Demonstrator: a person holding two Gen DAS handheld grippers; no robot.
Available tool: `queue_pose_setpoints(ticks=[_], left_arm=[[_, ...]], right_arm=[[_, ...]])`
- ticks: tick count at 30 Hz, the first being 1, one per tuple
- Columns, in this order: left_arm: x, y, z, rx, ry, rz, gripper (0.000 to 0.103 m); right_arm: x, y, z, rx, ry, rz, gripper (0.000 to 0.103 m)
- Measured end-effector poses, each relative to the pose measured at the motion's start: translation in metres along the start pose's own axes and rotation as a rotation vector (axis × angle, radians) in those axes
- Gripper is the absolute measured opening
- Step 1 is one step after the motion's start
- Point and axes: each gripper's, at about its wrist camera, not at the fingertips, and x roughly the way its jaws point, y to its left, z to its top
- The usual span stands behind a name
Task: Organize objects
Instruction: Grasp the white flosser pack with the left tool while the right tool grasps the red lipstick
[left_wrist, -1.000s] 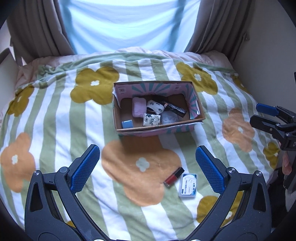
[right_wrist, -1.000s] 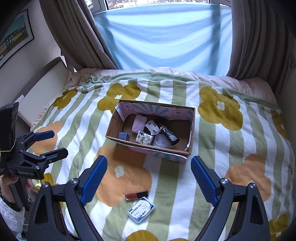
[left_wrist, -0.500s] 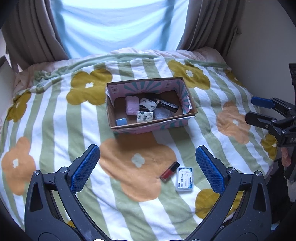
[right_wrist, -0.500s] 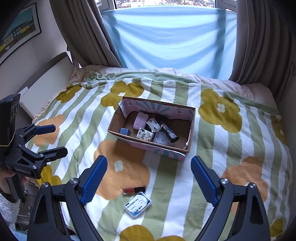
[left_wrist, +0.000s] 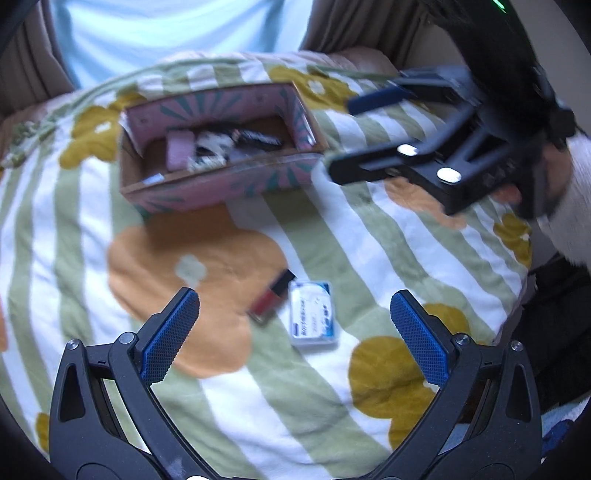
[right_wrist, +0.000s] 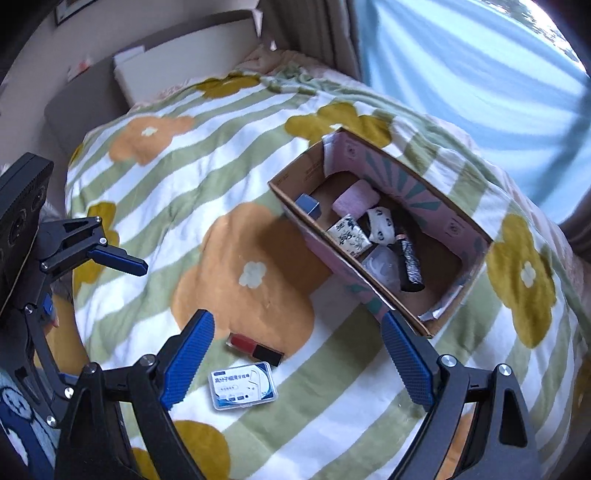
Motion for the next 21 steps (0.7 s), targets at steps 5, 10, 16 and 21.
queue_pose_setpoints(ticks=[5, 10, 16, 21], left_arm=[[0.062, -0.011, -0.032, 0.007, 0.05, -0.037, 0.103], [0.113, -0.015, -0.052, -0.002, 0.081, -0.051, 0.101], [0.144, -0.016, -0.06, -0.025, 0.095, -0.075, 0.099], [0.158, -0.019, -0.062, -0.038, 0.101, -0.091, 0.098]], right_arm=[[0.065, 0.002, -0.014, -0.137, 0.072, 0.105, 0.09], [0.121, 0.012, -0.028, -0.271, 0.167, 0.209, 0.083], [0.166, 0.032, -0.033, -0.447, 0.281, 0.309, 0.074], [0.191, 0.048, -0.031, -0.58, 0.377, 0.39, 0.068]])
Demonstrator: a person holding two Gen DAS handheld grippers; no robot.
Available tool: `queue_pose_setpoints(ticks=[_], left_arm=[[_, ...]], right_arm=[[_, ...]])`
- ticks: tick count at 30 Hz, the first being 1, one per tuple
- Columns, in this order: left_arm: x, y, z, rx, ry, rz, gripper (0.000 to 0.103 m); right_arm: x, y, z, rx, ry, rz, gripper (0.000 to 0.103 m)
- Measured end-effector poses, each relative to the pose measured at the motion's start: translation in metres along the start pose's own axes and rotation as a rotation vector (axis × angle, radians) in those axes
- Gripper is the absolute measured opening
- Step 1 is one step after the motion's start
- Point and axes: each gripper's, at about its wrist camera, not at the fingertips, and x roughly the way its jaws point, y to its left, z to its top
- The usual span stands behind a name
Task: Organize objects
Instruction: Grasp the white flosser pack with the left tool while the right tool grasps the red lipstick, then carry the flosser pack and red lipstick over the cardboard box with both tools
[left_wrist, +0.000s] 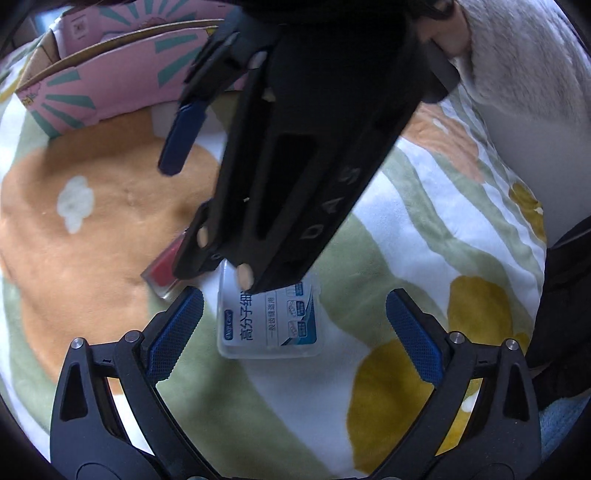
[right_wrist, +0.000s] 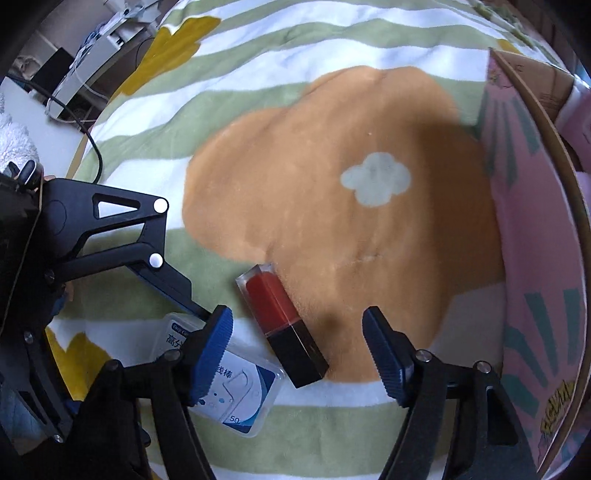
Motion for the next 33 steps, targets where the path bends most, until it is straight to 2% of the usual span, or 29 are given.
queue_pose_setpoints(ticks=[7, 11, 15, 17, 18, 19, 26, 33], left_arm=[[0.009, -0.004, 0.0, -0.015, 0.007, -0.002, 0.096], [0.016, -0.005, 0.001, -0.014, 0.018, 0.002, 0.096], [0.024, -0.004, 0.004, -0.001, 0.041, 0.017, 0.095], [0.028, -0.003, 0.005, 0.008, 0.05, 0.029, 0.086], [0.029, -0.003, 0.005, 0.019, 0.055, 0.043, 0.067], [0.031, -0.002, 0.006, 0.032, 0.068, 0.058, 0.055], [0.022, 0.001, 0.007, 0.046, 0.059, 0.033, 0.055], [-0.013, 0.008, 0.017, 0.029, 0.018, 0.029, 0.055]], right_arm=[[0.023, 0.003, 0.01, -0.118, 0.095, 0.022, 0.056], [0.03, 0.01, 0.009, -0.191, 0.109, -0.013, 0.051], [0.031, 0.007, 0.009, -0.201, 0.092, -0.006, 0.032], [0.029, 0.003, 0.01, -0.181, 0.082, 0.021, 0.023], [0.029, 0.001, 0.01, -0.171, 0.077, 0.032, 0.019], [0.029, 0.0, 0.01, -0.163, 0.072, 0.034, 0.019], [0.028, -0.003, 0.008, -0.116, 0.04, 0.04, 0.018], [0.004, -0.011, 0.012, -0.007, -0.031, 0.024, 0.018]])
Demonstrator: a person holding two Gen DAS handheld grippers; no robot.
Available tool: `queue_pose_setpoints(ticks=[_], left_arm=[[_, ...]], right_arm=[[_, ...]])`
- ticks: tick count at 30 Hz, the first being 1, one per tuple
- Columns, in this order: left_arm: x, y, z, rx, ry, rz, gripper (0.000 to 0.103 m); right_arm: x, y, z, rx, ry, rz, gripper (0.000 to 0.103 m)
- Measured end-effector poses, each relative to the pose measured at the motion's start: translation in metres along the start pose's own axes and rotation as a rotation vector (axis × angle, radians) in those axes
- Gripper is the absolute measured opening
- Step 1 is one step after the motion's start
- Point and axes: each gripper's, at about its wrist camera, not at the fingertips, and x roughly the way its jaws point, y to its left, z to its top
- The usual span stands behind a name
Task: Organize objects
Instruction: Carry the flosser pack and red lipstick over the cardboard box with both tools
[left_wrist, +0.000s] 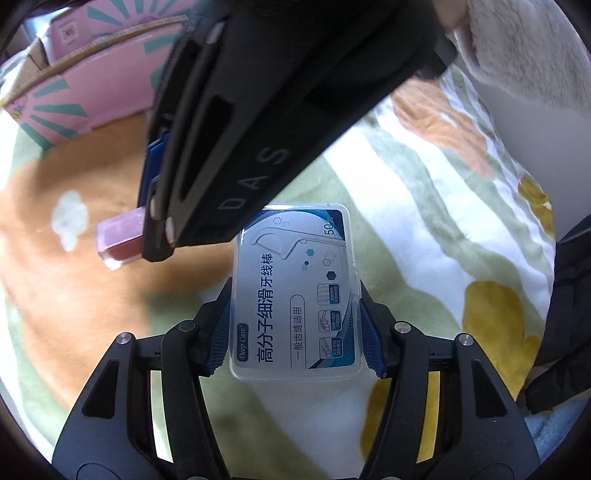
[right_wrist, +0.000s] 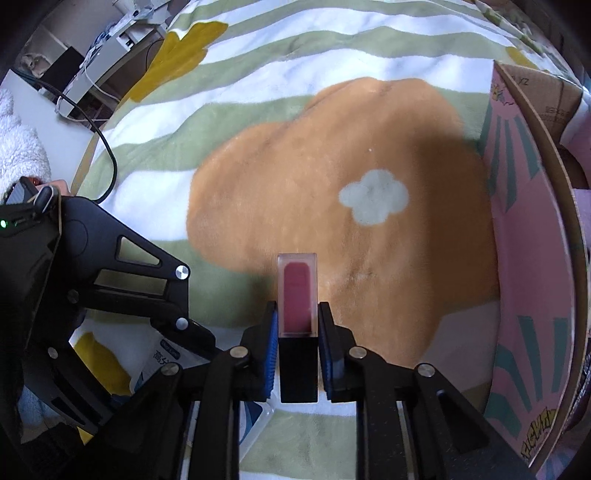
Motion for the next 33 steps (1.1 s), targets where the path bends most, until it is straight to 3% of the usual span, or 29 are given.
queue_pose_setpoints(ticks=[5, 8, 14, 19, 24, 33], left_arm=[[-0.042, 0.009, 0.014, 0.007, -0.034, 0.017, 0.055], [-0.073, 0.013, 0.021, 0.03, -0.054, 0.034, 0.055], [-0.113, 0.013, 0.035, 0.048, -0.075, 0.057, 0.055], [-0.158, 0.011, 0.034, 0.004, -0.11, 0.065, 0.055], [-0.209, 0.016, 0.042, -0.034, -0.144, 0.085, 0.055], [-0.258, 0.038, 0.066, -0.103, -0.213, 0.144, 0.055]], right_arm=[[-0.032, 0.003, 0.006, 0.068, -0.053, -0.053, 0.018], [-0.053, 0.029, 0.016, 0.131, -0.088, -0.078, 0.018], [-0.138, 0.017, 0.009, 0.285, -0.163, -0.151, 0.018], [-0.192, 0.031, 0.0, 0.424, -0.226, -0.229, 0.018], [-0.231, 0.052, -0.009, 0.591, -0.292, -0.318, 0.018], [-0.281, 0.101, -0.032, 0.993, -0.426, -0.483, 0.018]])
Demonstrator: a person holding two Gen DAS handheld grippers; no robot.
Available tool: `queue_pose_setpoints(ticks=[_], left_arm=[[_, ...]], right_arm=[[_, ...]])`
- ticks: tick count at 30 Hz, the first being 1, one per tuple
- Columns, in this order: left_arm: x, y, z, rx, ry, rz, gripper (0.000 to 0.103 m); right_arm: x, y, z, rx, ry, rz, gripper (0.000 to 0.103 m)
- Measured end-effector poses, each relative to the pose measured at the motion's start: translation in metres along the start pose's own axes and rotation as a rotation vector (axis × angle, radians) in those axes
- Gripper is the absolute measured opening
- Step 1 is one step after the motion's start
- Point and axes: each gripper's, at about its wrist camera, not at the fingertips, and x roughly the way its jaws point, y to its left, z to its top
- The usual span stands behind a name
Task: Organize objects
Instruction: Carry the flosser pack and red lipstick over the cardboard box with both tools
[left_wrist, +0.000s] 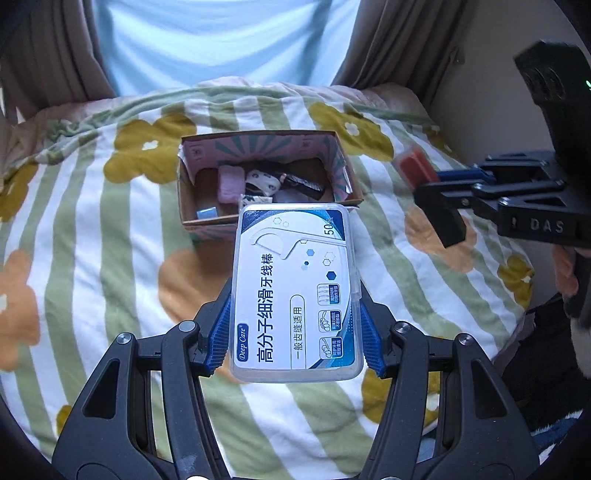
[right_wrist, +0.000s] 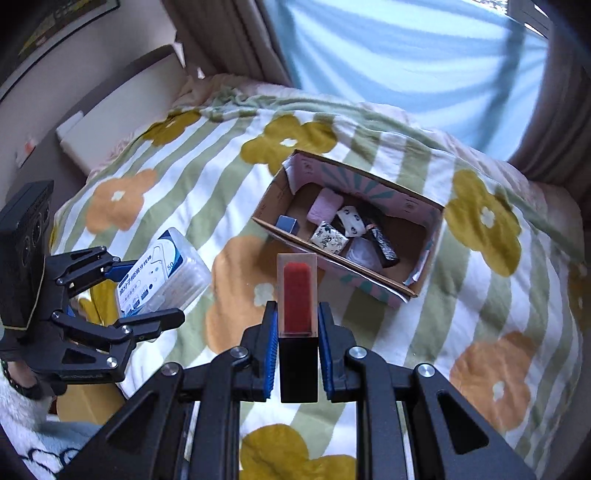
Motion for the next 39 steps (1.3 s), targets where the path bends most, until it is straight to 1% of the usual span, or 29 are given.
queue_pose_setpoints(ticks=[5, 8, 13, 19, 23, 29, 35, 39], left_arm=[[-0.006, 0.004, 0.012, -0.037, -0.024, 0.041, 0.055], [-0.006, 0.006, 0.012, -0.057, -0.03, 0.051, 0.055], [-0.001, 0.004, 0.011, -0.055, -0.015, 0.045, 0.055], [0.003, 0.004, 0.015, -0.056, -0.014, 0.046, 0.055], [0.007, 0.007, 0.03, -0.059, -0.01, 0.045, 0.055], [0.019, 0.018, 0.072, -0.051, -0.038, 0.052, 0.055], [0.049, 0.032, 0.123, -0.036, -0.055, 0.072, 0.055], [0.082, 0.046, 0.157, -0.039, -0.044, 0.084, 0.055]], right_arm=[[-0.027, 0.003, -0.016, 0.145, -0.067, -0.091, 0.018], [-0.033, 0.006, -0.028, 0.194, -0.085, -0.142, 0.018], [-0.031, 0.004, -0.039, 0.237, -0.066, -0.136, 0.018], [-0.032, -0.002, -0.035, 0.245, -0.065, -0.148, 0.018], [-0.03, -0.01, -0.022, 0.25, -0.077, -0.155, 0.018], [-0.018, -0.027, 0.012, 0.239, -0.099, -0.166, 0.018], [0.006, -0.053, 0.055, 0.222, -0.111, -0.176, 0.018], [0.034, -0.073, 0.082, 0.21, -0.099, -0.169, 0.018]])
